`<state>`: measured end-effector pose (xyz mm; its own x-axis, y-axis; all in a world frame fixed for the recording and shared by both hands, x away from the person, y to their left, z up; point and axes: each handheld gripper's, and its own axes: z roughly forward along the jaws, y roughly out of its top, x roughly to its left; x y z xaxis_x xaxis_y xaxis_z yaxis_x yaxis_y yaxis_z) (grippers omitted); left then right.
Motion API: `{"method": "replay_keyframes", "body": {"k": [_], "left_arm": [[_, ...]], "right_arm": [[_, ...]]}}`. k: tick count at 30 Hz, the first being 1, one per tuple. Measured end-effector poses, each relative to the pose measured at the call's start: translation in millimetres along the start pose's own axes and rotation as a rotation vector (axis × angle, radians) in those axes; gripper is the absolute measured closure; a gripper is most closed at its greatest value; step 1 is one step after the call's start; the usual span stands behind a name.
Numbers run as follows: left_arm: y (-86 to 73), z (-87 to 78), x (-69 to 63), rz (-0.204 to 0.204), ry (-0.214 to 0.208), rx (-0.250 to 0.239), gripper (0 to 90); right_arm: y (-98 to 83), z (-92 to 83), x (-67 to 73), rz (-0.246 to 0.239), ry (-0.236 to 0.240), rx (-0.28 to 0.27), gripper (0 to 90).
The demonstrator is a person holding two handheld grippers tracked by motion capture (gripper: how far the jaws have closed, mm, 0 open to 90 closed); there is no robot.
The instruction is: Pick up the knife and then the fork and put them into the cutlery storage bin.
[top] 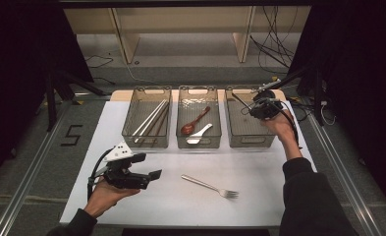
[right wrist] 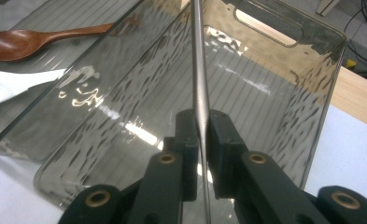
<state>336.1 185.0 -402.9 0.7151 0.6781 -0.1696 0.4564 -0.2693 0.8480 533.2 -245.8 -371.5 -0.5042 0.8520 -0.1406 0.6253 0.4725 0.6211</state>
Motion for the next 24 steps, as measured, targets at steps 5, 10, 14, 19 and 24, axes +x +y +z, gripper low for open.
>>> {"method": "replay_keyframes", "body": {"k": [5, 10, 14, 19, 24], "left_arm": [[0.0, 0.2, -0.1, 0.002, -0.001, 0.002, 16.0], [0.3, -0.1, -0.2, 0.002, -0.002, 0.001, 16.0], [0.4, 0.5, -0.3, 0.004, -0.003, 0.003, 16.0], [0.2, 0.2, -0.3, 0.007, -0.005, 0.008, 16.0], [0.3, 0.1, -0.4, 0.006, -0.007, 0.008, 16.0]], "right_arm": [[2.5, 7.0, -0.7, 0.007, -0.009, 0.019, 84.0], [4.8, 10.7, -2.1, 0.012, -0.012, 0.024, 83.9], [7.0, 15.2, -0.6, -0.006, -0.025, 0.044, 83.8], [7.6, 22.1, -0.8, -0.013, -0.017, 0.048, 83.7], [9.6, 28.8, -0.1, -0.04, -0.029, 0.047, 81.6]]}}
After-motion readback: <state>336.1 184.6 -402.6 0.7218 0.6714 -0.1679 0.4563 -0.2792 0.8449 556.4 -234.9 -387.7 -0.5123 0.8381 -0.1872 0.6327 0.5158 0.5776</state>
